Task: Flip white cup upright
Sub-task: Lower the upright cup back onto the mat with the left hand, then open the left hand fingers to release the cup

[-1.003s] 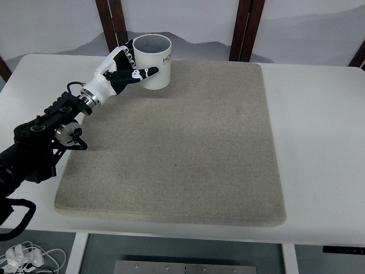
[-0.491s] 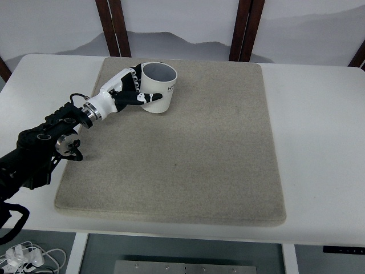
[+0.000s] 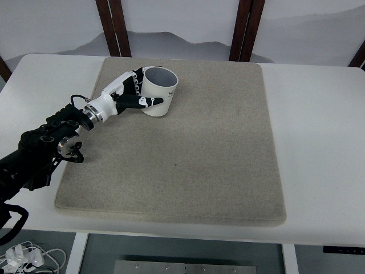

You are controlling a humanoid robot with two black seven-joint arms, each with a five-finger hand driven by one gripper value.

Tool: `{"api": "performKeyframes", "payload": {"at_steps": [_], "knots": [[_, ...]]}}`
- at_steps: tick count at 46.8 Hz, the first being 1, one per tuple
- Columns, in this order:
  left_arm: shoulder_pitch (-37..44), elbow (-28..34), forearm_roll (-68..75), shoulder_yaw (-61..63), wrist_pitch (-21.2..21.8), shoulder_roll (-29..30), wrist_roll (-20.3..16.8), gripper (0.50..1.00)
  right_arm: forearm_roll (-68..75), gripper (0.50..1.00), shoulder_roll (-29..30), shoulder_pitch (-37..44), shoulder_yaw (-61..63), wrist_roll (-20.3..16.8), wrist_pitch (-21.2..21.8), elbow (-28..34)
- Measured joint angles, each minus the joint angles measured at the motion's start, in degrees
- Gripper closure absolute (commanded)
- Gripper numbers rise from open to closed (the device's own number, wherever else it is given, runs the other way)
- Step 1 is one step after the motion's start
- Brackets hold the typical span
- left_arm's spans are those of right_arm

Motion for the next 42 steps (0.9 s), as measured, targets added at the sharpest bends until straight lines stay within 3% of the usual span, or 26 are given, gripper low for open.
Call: {"api": "performKeyframes", "payload": {"at_steps": [15, 42], "knots": [[0.0, -0.2, 0.0, 0.1, 0.0, 0.0, 0.0, 0.506, 0.0, 0.548, 0.0, 0.0, 0.0, 0.0, 0.0, 0.0], [-1.6, -1.5, -0.2, -0.5, -1.9, 0.9, 0.0, 0.500, 0.0, 0.548, 0.0, 0.0, 0.0, 0.0, 0.0, 0.0]]}}
